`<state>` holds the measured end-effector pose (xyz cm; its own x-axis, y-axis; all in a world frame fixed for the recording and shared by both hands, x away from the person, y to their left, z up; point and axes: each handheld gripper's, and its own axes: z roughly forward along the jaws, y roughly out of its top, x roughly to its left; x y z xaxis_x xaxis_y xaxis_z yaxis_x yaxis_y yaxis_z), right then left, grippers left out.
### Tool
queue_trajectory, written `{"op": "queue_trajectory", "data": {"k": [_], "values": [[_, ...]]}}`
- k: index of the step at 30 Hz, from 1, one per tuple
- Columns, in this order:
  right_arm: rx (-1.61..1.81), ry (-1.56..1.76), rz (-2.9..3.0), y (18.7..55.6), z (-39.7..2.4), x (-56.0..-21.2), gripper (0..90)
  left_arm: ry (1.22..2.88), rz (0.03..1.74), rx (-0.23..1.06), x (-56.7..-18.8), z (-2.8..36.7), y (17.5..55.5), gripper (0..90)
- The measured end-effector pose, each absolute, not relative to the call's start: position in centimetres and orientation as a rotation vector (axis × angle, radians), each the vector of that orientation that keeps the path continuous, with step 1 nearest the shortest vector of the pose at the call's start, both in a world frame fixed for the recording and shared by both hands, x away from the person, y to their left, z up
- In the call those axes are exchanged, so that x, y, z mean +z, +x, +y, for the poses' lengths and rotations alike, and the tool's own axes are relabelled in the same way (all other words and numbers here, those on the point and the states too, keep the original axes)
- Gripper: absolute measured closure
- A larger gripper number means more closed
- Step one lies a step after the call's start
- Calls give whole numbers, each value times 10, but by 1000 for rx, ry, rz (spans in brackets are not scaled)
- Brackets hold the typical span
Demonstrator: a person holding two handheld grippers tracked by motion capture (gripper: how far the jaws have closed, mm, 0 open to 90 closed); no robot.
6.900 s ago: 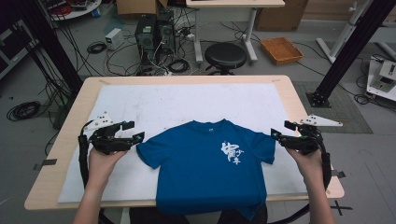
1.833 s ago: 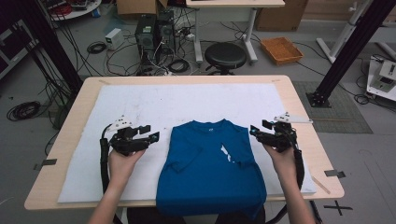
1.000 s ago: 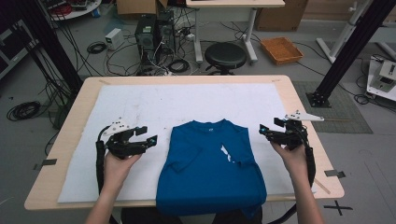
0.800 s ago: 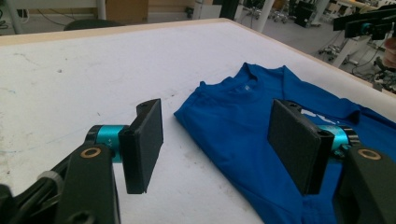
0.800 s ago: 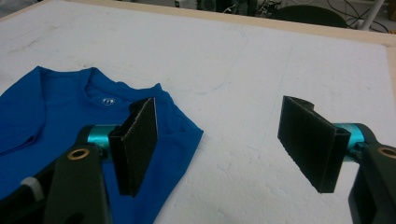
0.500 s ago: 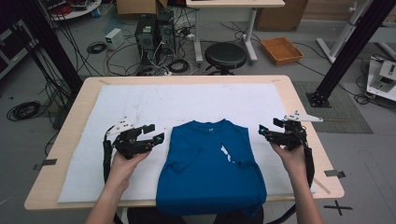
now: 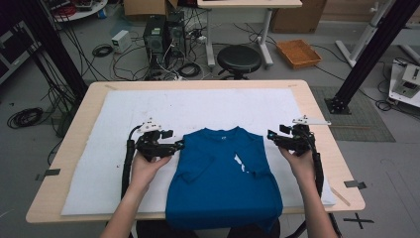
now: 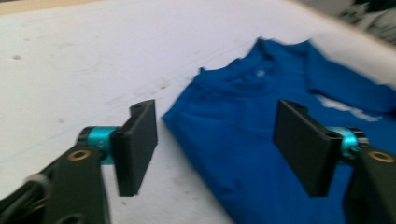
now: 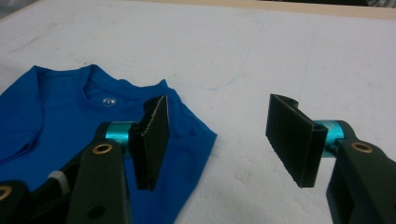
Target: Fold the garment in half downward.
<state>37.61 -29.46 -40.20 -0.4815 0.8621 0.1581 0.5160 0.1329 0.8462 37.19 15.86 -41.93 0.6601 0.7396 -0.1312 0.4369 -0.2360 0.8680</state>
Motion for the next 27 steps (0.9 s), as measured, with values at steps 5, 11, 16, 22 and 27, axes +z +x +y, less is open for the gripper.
{"op": "queue_trajectory", "data": {"k": [5, 11, 16, 22, 27], "values": [[1283, 1344, 2080, 387, -288, -409, 440, 1900, 952, 354, -424, 147, 389, 334], [1251, 1399, 2120, 403, -281, -420, 534, 1984, 961, 364, -423, 131, 414, 445], [1137, 1359, 2200, 419, -259, -422, 621, 2018, 1021, 273, -430, 117, 431, 475], [992, 1319, 2285, 428, -241, -432, 685, 2093, 1055, 241, -438, 109, 441, 497], [920, 1293, 2323, 429, -239, -439, 887, 2122, 1069, 279, -439, 111, 441, 692]]}}
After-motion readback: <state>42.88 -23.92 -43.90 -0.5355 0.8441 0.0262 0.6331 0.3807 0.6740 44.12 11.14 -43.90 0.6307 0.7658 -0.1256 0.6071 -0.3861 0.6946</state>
